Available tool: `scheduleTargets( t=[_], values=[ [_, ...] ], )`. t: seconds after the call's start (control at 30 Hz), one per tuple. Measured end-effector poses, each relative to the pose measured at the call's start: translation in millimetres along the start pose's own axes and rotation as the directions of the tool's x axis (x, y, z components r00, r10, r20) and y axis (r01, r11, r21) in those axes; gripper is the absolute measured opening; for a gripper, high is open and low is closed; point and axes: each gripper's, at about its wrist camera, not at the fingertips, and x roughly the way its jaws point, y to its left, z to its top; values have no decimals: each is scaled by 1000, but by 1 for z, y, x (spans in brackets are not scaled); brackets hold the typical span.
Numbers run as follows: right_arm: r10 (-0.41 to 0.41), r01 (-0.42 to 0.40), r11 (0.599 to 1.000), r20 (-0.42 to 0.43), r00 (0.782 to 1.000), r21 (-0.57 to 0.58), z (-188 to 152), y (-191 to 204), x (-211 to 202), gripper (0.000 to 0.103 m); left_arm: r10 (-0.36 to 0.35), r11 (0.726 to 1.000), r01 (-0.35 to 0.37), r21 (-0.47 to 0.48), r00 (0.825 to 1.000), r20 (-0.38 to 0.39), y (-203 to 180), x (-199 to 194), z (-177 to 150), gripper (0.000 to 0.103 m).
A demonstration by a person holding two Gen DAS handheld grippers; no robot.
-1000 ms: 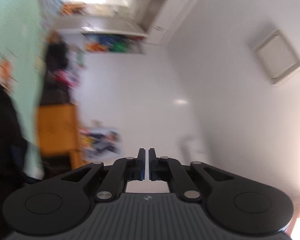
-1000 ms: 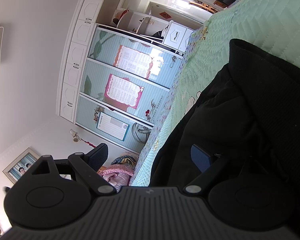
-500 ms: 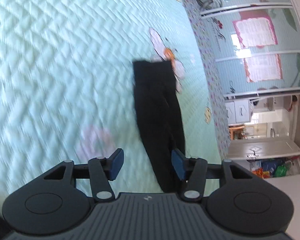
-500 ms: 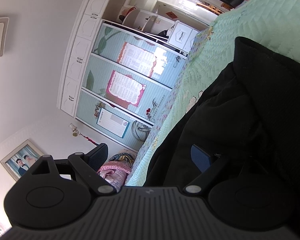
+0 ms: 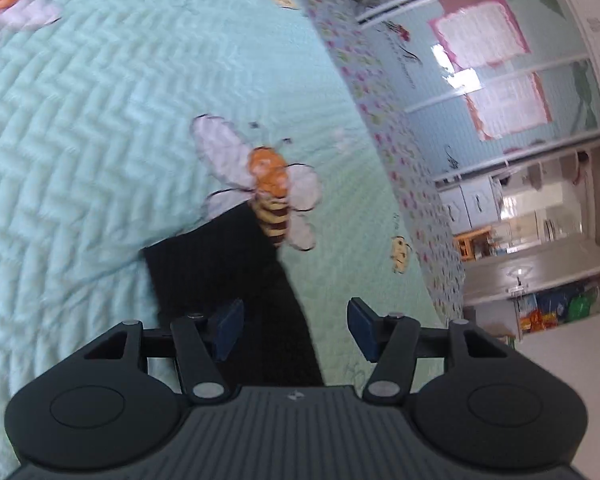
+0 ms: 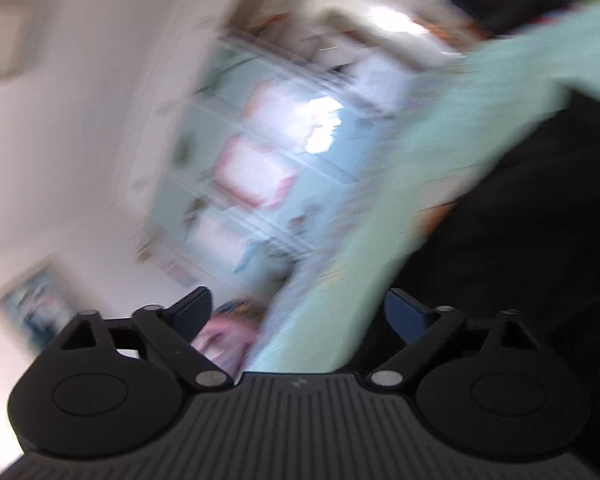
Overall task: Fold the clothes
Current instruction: 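Grasp the sleeve end with the left gripper and lay it onto the folded body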
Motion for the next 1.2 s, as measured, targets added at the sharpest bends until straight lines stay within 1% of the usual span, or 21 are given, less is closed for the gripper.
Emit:
scheduleTargets(
  t=[0.1, 0.2, 0.4, 0.43, 0.47, 0.5, 0.53, 0.6, 0.63, 0.67, 0.7, 0.73, 0.83, 0.9, 0.93, 0.97, 1.0, 1.07, 1.1, 1.17, 1.2],
  values=[
    [82, -85, 996, -112, 990, -26, -46, 48, 47, 103, 99, 995, -99, 6, 995, -5, 0, 20, 14, 63],
    [142, -141, 990, -235, 961, 21, -92, 65, 101, 103, 197, 980, -197, 5, 980, -24, 2, 41, 28, 63],
    [158, -139, 987, -374, 914, 78, -169, 30, 145, 102, 366, 931, -365, 29, 927, -83, 7, 81, 45, 64],
    [169, -147, 985, -389, 906, 87, -176, 20, 144, 92, 380, 925, -379, 25, 920, -95, 7, 87, 47, 67],
    [193, -167, 981, -375, 907, 102, -173, 18, 140, 93, 394, 919, -394, 22, 913, -107, 7, 92, 48, 70],
    [236, -203, 971, -361, 902, 127, -170, 14, 138, 103, 408, 913, -408, 18, 905, -120, 8, 97, 50, 77],
    [293, -247, 954, -345, 892, 172, -167, 9, 137, 102, 421, 906, -423, 15, 897, -132, 8, 103, 52, 79],
    [327, -258, 935, -312, 892, 242, -165, 0, 135, 102, 464, 886, -456, 85, 872, -157, 0, 111, 53, 78],
    [341, -269, 929, -305, 889, 254, -165, -1, 135, 102, 479, 877, -464, 122, 864, -158, -4, 113, 52, 71],
    [344, -272, 928, -304, 888, 255, -165, 0, 135, 102, 478, 876, -457, 155, 865, -154, -7, 113, 50, 67],
    [346, -275, 927, -305, 887, 255, -165, 0, 135, 102, 458, 884, -430, 184, 876, -153, -9, 112, 48, 48],
    [348, -276, 927, -306, 886, 254, -166, 0, 135, 102, 433, 893, -400, 207, 888, -154, -12, 110, 46, 39],
    [357, -281, 922, -298, 885, 267, -168, -3, 137, 102, 355, 904, -316, 289, 930, -93, -27, 89, 36, 27],
    [363, -285, 917, -292, 885, 278, -169, -4, 140, 102, 231, 907, -201, 370, 972, -38, -47, 56, 26, 20],
    [365, -286, 916, -289, 885, 283, -169, -4, 143, 102, 139, 904, -123, 409, 990, -10, -54, 36, 19, 12],
    [367, -286, 914, -287, 885, 287, -169, -4, 145, 102, 27, 897, -29, 440, 1000, 11, -57, 10, 9, 12],
    [368, -287, 913, -286, 885, 289, -169, -5, 145, 102, -88, 878, 65, 475, 996, 28, -53, -15, -2, 12],
    [370, -288, 912, -284, 884, 292, -170, -5, 145, 102, -183, 826, 118, 550, 981, 65, -31, -55, -22, 18],
    [371, -288, 912, -284, 884, 293, -170, -6, 145, 102, -142, 821, 76, 565, 987, 73, -13, -64, -27, 23],
    [374, -290, 910, -282, 884, 297, -171, -6, 145, 102, 49, 845, -42, 534, 999, 2, 33, -61, -28, 23],
    [376, -291, 908, -280, 883, 300, -171, -6, 146, 102, 152, 868, -113, 484, 988, -42, 58, -59, -25, 23]
  ],
)
